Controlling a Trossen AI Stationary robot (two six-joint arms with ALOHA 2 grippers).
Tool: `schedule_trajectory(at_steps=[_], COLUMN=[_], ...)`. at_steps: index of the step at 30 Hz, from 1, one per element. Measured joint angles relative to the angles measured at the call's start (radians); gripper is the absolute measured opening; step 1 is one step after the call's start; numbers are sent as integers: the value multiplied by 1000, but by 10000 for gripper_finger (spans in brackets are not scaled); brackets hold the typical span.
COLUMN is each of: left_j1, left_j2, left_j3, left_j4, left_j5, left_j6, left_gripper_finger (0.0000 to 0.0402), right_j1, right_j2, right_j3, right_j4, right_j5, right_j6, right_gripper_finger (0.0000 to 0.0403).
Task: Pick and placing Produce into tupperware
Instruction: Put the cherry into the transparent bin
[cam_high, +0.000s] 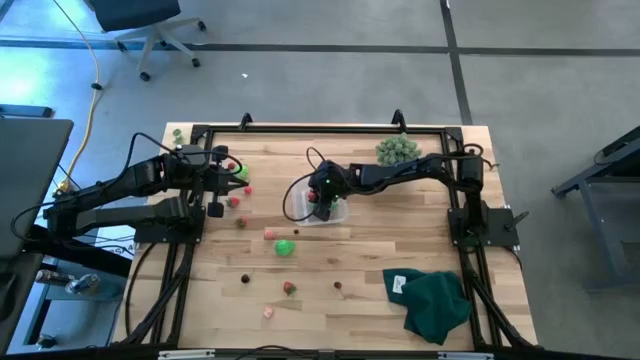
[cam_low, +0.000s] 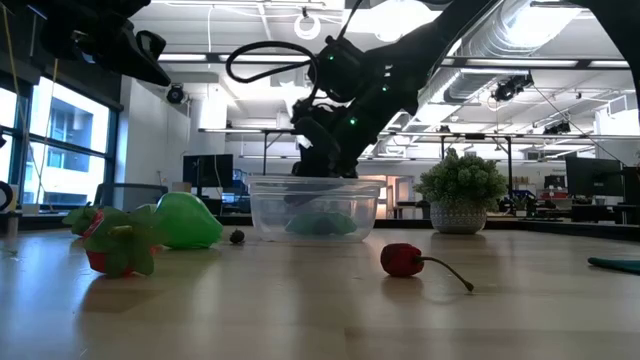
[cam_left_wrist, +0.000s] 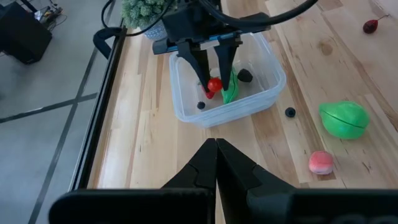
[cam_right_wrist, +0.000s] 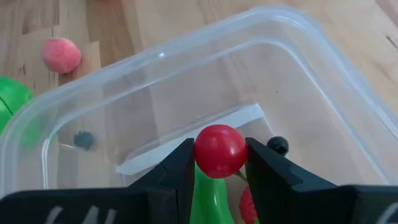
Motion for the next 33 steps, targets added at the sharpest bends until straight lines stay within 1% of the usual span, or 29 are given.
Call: schedule_trajectory(at_steps=[8,20,33], left_j1=[0,0,0], left_j2=[0,0,0], left_j3=[0,0,0], left_j4=[0,0,0], left_j5=[0,0,0], left_j6=[0,0,0], left_gripper_finger=[1,1,1], right_j1=[0,1,1], right_j2=[0,14,20], right_j3=[0,1,1], right_j4=[-16,-50,-32], right_j5=[27,29,27], right_j6=[-30,-45,-60], right_gripper_finger=[109,109,112])
